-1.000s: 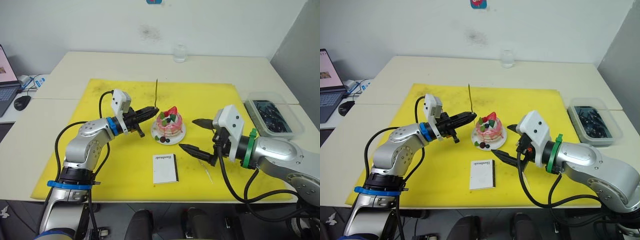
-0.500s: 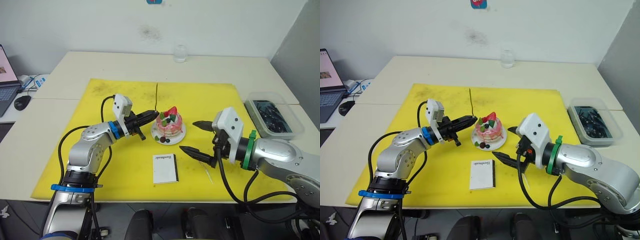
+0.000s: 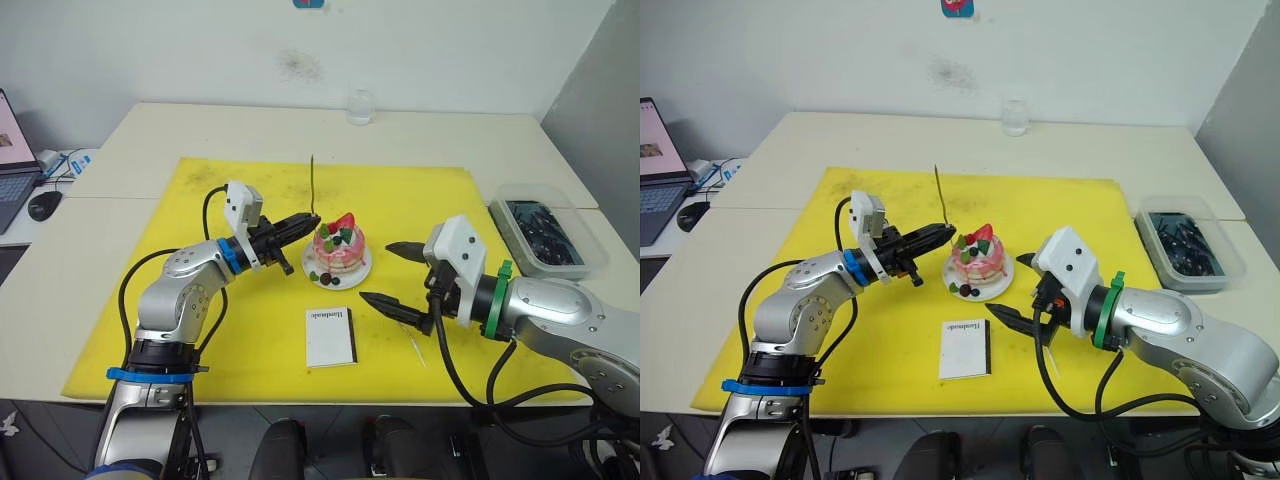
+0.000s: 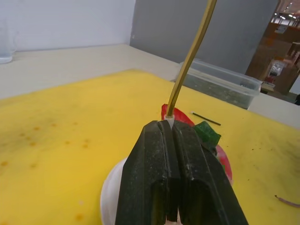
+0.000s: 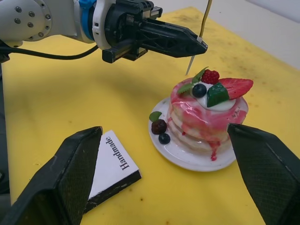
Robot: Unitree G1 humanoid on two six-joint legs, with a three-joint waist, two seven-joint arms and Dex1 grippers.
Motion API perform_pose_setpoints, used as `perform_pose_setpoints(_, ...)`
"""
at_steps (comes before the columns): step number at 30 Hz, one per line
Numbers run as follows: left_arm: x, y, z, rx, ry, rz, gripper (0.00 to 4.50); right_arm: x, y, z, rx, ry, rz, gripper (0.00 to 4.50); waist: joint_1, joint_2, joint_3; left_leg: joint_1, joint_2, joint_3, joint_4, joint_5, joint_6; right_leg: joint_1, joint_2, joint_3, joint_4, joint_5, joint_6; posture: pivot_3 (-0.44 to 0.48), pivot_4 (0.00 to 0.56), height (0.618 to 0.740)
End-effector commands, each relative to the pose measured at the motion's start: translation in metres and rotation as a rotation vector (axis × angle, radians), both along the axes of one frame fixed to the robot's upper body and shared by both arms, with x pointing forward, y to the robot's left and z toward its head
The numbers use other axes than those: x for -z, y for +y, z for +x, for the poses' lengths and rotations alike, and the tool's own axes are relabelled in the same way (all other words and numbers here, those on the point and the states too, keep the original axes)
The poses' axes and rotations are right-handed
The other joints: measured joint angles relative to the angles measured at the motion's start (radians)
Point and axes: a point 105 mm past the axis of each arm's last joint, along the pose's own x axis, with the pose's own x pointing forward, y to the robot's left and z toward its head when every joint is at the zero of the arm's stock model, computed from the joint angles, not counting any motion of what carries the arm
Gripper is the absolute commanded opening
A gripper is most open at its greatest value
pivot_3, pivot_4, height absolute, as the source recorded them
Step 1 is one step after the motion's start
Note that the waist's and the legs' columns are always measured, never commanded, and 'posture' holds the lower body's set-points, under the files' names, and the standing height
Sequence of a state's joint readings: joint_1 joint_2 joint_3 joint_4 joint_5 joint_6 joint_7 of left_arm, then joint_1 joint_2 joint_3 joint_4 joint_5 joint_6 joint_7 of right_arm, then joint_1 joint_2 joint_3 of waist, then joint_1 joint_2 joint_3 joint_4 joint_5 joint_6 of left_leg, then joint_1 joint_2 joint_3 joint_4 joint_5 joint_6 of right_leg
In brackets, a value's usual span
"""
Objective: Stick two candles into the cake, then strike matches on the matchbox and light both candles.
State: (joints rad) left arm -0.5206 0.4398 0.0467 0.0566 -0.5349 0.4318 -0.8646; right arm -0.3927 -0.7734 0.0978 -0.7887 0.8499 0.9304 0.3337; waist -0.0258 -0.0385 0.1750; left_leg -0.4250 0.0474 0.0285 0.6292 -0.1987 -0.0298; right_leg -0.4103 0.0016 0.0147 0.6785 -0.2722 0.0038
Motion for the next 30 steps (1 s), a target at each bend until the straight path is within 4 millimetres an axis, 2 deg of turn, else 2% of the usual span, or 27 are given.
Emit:
perform_pose_setpoints(1, -0.011, -0.004, -0.005, 0.021, -0.05, -0.01, 0.0, -0.007, 0.001, -0.004, -0.01, -0.039, 0.01, 4.44, 0.0, 0.0, 0.0, 0.0, 0.0, 0.0, 0.0, 0.0, 0.0, 0.0, 0.0, 0.0, 0.0, 0.0, 0.0, 0.0, 0.15, 0.74)
perform_pose_setpoints(16, 0.006, -0.005, -0.007, 0.025, -0.04, 0.032, 0.0, -0.007, 0.001, -0.006, -0.007, -0.038, 0.015, 4.44, 0.0, 0.0, 0.0, 0.0, 0.0, 0.0, 0.0, 0.0, 0.0, 0.0, 0.0, 0.0, 0.0, 0.0, 0.0, 0.0, 0.15, 0.74)
perform_pose_setpoints(30, 0.005, -0.009, -0.001, -0.005, -0.078, 0.005, 0.0, -0.006, 0.002, -0.007, -0.012, -0.034, 0.018, 4.44, 0.0, 0.0, 0.0, 0.0, 0.0, 0.0, 0.0, 0.0, 0.0, 0.0, 0.001, 0.0, 0.0, 0.0, 0.0, 0.0, 0.15, 0.74)
